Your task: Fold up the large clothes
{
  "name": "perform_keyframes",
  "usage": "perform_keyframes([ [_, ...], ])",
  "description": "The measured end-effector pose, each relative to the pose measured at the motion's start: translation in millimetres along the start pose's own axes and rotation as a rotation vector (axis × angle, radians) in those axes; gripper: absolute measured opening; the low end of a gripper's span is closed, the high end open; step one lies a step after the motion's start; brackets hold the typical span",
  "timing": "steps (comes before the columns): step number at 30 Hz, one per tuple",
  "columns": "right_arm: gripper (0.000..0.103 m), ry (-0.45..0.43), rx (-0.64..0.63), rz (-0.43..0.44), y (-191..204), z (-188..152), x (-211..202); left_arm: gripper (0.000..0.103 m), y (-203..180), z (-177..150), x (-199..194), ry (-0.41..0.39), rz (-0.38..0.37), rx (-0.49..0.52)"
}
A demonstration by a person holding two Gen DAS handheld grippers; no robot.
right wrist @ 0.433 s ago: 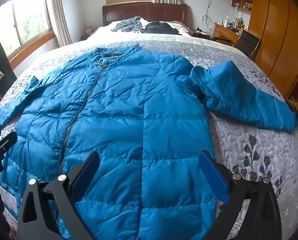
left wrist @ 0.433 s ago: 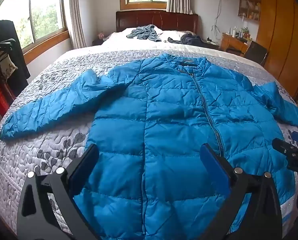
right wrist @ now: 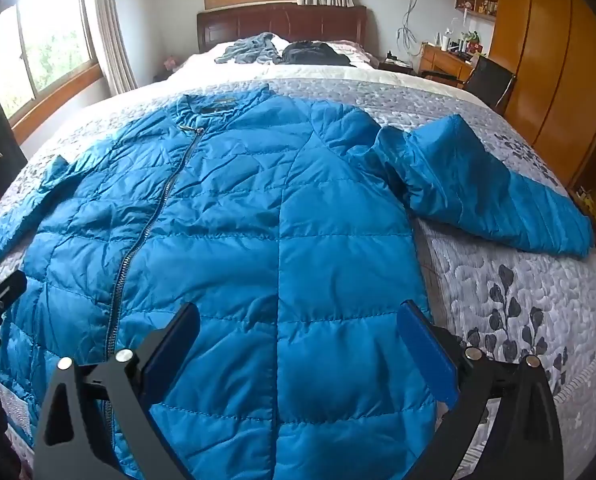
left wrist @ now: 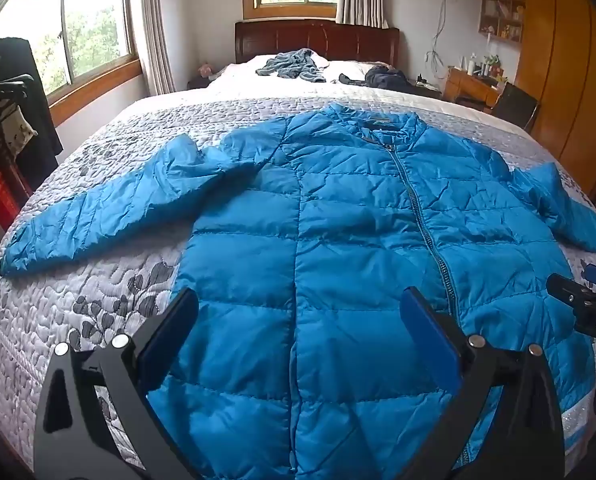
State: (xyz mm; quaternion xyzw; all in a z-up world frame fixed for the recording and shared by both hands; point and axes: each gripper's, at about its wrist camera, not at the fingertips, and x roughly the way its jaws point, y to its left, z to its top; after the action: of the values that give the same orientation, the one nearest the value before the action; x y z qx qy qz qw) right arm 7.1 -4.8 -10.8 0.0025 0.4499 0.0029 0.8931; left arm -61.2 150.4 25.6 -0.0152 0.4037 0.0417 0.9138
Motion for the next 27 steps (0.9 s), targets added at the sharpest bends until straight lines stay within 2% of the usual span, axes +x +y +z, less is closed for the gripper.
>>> perform_keyframes([
  [27, 0.099, -0.015, -0.007, -0.009, 1.9, -1.8, -2.7, 0.100, 0.3, -1.5, -5.5, -0.015, 0.013, 0.006],
])
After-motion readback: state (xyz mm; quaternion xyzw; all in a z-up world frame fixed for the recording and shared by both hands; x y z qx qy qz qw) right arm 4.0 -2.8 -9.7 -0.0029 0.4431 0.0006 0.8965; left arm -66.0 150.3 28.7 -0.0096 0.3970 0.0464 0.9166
